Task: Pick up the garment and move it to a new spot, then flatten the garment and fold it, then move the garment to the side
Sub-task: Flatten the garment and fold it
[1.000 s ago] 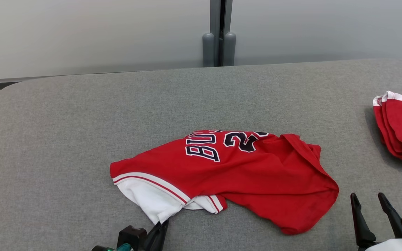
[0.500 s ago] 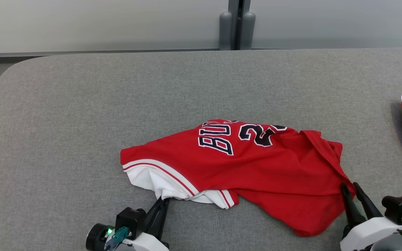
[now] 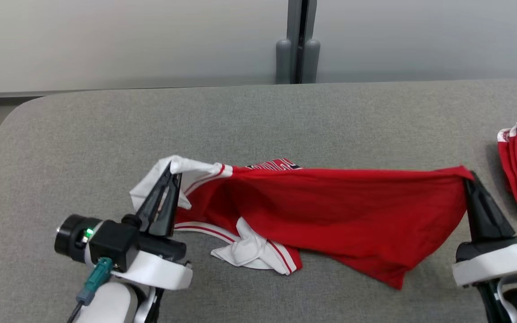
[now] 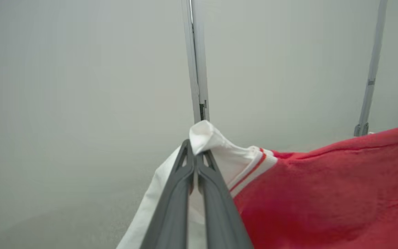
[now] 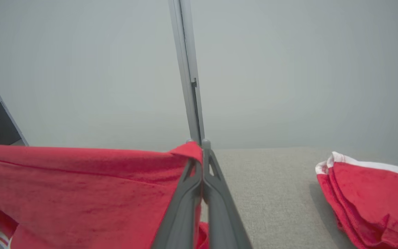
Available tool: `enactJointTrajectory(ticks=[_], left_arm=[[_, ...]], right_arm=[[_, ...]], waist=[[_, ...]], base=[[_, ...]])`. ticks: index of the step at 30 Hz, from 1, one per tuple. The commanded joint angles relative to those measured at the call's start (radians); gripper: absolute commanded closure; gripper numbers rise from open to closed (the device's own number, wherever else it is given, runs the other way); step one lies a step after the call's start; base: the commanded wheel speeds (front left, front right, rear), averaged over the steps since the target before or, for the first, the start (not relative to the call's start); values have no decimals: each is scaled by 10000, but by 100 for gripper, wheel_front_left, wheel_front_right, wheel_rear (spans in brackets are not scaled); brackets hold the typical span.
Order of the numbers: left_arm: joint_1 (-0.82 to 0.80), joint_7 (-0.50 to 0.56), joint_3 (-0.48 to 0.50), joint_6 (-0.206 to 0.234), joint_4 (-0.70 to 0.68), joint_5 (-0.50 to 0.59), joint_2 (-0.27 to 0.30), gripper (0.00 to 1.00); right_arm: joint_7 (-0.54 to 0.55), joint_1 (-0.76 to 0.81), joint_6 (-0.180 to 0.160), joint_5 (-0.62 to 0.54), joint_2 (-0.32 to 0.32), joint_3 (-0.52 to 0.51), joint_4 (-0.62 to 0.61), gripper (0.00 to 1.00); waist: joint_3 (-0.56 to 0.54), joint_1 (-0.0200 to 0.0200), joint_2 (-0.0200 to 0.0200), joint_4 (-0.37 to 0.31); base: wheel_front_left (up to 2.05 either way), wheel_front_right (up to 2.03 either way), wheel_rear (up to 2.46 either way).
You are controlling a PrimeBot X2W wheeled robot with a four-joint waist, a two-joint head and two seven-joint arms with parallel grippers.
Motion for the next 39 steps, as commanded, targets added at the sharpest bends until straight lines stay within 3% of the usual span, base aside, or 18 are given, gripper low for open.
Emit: enactJointTrajectory(ticks=[1,12,18,29,39], left_arm=[[-333,-39,100,37,-353,115,146,100],[-3006,1034,288,-374,-2654,496,739,100],[-4249,1609,427,-621,-2576,233,814,100],[-6366,1479,434,-1076,-55,-426,501,100],[-10026,282,774,-1253,4560,-599,199,100]], right_arm=[[103,-236,-3,-46,-102,-138,-396,100],[1154,-1125,-3,-551,-336,-1363,-3588,100],[1616,-1586,-3,-468,-274,-1458,-3989,100],[1742,-3409,-3,26,-414,-1066,-2753,100],[842,-7734,-1,712,-526,311,661,100]], waist=[[-255,0,0,-74],[-1144,0,0,-85],[-1199,0,0,-227],[-198,0,0,-358],[1137,0,0,-625]], base=[[0,0,0],[0,0,0],[0,0,0],[0,0,0],[0,0,0]])
